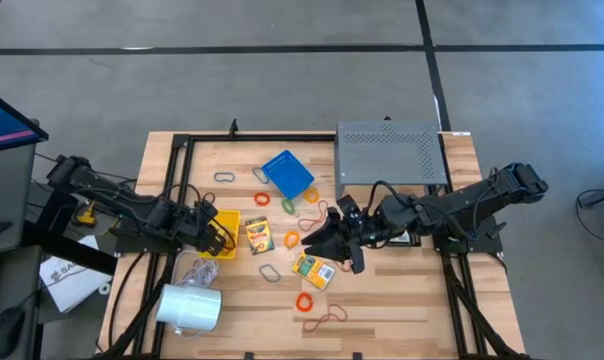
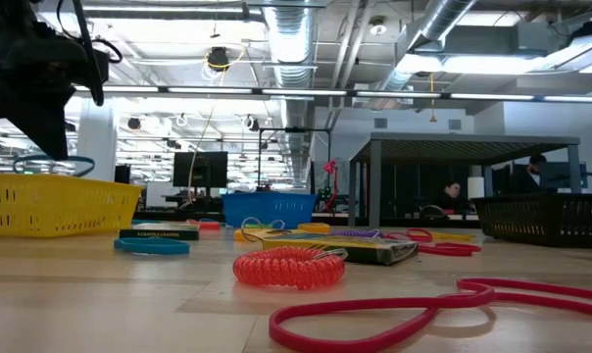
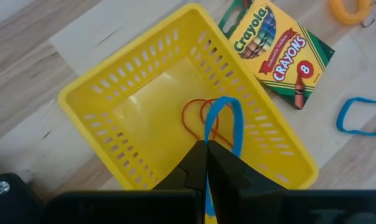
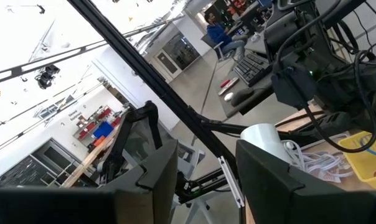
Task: Pick & Place Office Desk Supplies
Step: Put the blue rubber band into the yellow bin, then put the blue spring keychain into the blue bin
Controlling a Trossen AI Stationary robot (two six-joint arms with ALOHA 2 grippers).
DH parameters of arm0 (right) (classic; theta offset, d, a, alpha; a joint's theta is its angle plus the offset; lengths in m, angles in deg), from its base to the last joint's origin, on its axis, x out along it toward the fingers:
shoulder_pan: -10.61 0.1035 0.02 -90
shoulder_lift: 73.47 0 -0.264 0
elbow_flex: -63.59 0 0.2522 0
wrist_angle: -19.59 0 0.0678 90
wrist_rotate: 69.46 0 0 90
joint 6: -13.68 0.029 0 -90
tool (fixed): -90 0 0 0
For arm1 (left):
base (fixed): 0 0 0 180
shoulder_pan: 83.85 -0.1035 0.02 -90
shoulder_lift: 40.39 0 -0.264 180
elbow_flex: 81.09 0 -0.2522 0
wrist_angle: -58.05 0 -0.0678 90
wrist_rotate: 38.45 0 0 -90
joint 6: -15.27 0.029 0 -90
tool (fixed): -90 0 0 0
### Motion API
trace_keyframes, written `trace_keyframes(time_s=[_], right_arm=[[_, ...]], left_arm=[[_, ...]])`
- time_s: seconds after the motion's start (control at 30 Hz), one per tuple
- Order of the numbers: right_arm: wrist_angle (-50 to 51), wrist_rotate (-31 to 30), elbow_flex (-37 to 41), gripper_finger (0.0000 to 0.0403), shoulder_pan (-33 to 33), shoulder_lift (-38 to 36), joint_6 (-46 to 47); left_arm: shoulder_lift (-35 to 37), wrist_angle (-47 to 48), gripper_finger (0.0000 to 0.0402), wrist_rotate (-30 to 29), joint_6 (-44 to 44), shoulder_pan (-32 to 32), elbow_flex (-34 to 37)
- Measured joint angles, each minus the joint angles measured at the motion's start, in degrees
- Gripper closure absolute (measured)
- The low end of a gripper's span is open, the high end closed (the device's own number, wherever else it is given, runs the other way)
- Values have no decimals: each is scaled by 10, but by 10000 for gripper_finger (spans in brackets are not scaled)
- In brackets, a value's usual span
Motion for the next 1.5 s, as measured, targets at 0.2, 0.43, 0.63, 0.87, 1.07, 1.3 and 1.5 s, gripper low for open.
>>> trace_keyframes(time_s=[0.2, 0.43, 0.63, 0.87, 1.07, 1.3, 1.5], right_arm=[[0, 0, 0, 244, 0, 0, 0], [0, 0, 0, 244, 0, 0, 0], [0, 0, 0, 244, 0, 0, 0], [0, 0, 0, 244, 0, 0, 0], [10, 0, 0, 244, 0, 0, -33], [107, 7, 0, 244, -19, 0, -47], [215, 32, 0, 244, -42, 0, -36]], left_arm=[[-1, -1, 401, 0, 0, 0, 0], [-1, -4, 386, 4, 0, 0, 0], [-1, -4, 344, 35, 0, 0, 0], [-1, -5, 279, 35, -1, 0, 0], [11, -71, 262, 7, 1, 0, 0], [62, -313, 274, -106, 146, 12, 0], [86, -520, 285, -57, 354, 12, -1]])
